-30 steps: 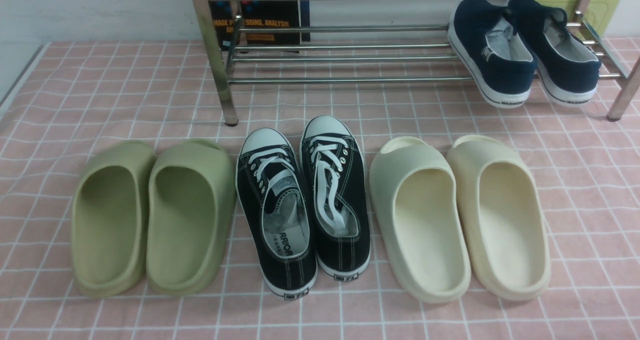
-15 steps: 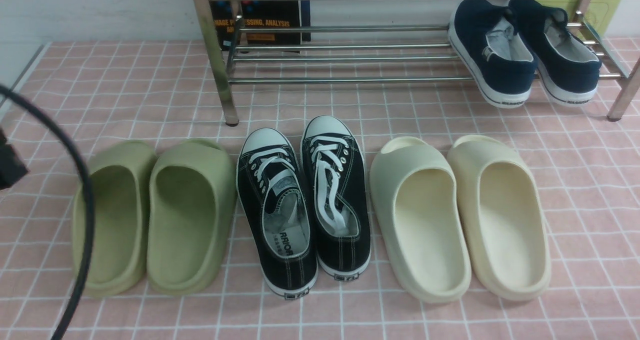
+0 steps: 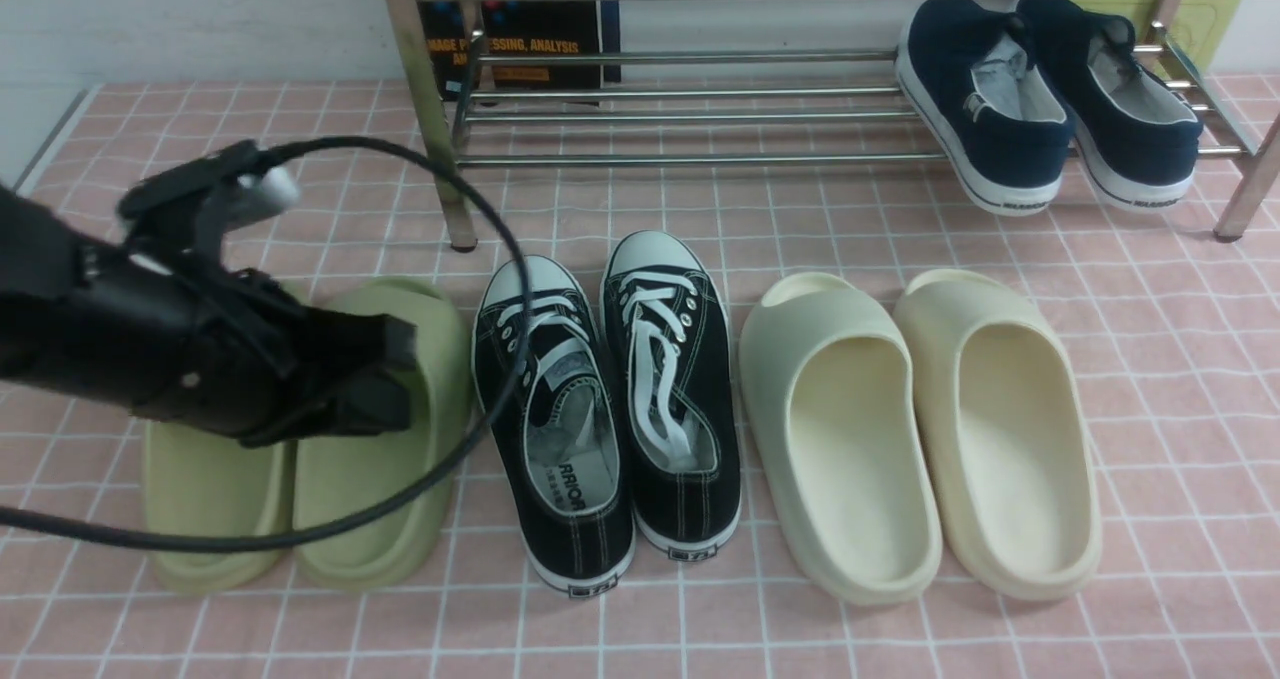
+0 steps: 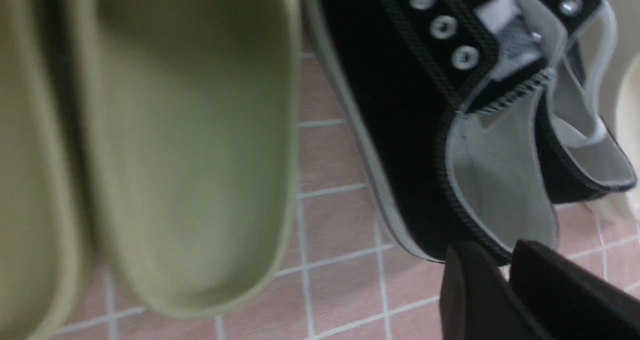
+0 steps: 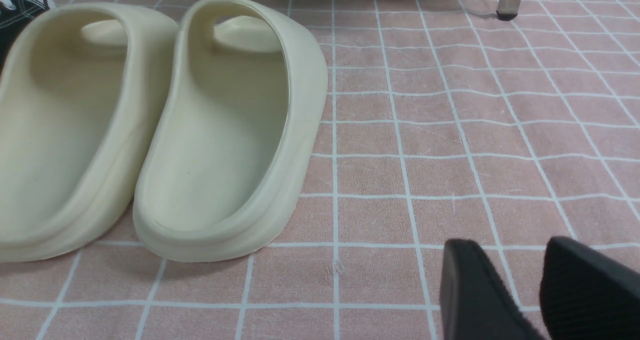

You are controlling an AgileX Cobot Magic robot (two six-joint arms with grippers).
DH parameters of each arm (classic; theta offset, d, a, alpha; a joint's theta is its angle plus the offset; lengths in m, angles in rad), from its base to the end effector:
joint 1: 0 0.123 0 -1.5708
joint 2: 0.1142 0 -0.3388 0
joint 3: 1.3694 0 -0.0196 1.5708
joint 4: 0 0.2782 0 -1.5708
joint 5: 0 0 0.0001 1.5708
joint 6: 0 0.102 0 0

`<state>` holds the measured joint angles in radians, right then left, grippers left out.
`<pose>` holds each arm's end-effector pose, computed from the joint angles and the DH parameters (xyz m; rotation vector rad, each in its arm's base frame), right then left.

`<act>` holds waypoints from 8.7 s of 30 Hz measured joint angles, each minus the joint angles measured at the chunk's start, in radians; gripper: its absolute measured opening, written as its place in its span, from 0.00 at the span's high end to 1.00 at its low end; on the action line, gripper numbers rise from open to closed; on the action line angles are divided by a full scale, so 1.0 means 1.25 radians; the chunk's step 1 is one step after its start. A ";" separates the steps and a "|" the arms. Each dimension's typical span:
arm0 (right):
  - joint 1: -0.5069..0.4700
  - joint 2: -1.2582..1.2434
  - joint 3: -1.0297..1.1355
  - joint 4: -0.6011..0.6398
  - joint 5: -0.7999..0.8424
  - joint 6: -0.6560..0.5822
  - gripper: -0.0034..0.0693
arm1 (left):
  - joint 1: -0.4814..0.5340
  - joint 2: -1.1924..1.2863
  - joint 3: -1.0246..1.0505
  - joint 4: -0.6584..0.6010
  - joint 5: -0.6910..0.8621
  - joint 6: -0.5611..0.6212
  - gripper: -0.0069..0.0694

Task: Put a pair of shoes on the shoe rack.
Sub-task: Use the left arm to grab the shoe closest to it, then use the left arm to put a shoe into the shoe rack, then use the left arm to grab the shoe closest to it, then use the left arm to put a shoe into the shoe rack

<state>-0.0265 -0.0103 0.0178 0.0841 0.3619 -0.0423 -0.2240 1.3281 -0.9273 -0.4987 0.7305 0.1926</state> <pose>0.0368 0.0021 0.1715 0.0375 1.8515 0.0344 0.2668 -0.0942 0.3115 0.1683 2.5696 -0.5742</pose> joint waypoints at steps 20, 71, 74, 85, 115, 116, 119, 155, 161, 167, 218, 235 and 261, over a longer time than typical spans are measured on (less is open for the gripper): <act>0.000 0.000 0.000 0.000 0.000 0.000 0.63 | -0.283 0.363 -0.155 0.631 -0.074 -0.639 0.75; 0.000 0.000 0.000 0.000 0.000 0.000 0.62 | -0.155 0.831 -1.116 0.651 0.036 -0.669 0.74; 0.000 0.000 0.000 0.000 0.000 0.000 0.62 | -0.155 0.831 -1.120 0.648 0.026 -0.669 0.63; 0.000 0.000 0.000 0.000 0.000 0.000 0.62 | -0.156 0.710 -1.123 0.565 0.184 -0.526 0.56; 0.000 0.000 0.000 0.000 0.000 0.000 0.62 | -0.162 0.774 -1.126 0.411 0.316 -0.349 0.91; 0.000 0.000 0.000 0.000 0.000 0.000 0.62 | -0.162 0.775 -1.126 0.426 0.317 -0.351 0.91; 0.000 0.000 0.000 0.000 0.000 0.000 0.62 | -0.162 0.783 -1.126 0.450 0.314 -0.351 0.91; 0.000 0.000 0.000 0.000 0.000 0.000 0.62 | -0.328 0.437 -0.722 0.408 0.393 -0.232 0.88; 0.000 0.000 0.000 0.000 0.000 0.000 0.62 | -0.329 0.440 -0.570 0.470 0.240 -0.360 0.82; 0.000 0.000 0.000 0.000 0.000 0.000 0.62 | -0.329 0.446 -0.561 0.496 0.153 -0.380 0.52; 0.000 0.000 0.000 0.000 0.000 0.000 0.62 | -0.329 0.803 -1.193 0.616 0.129 -0.492 0.84; 0.000 0.000 0.000 0.000 0.000 0.000 0.62 | -0.264 0.871 -1.194 0.560 -0.012 -0.554 0.84; 0.000 0.000 0.000 0.000 0.000 0.000 0.62 | -0.266 0.861 -1.198 0.525 -0.037 -0.489 0.48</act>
<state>-0.0265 -0.0103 0.0178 0.0841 0.3619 -0.0423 -0.5564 2.4049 -2.4252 0.1579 0.6839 -0.4187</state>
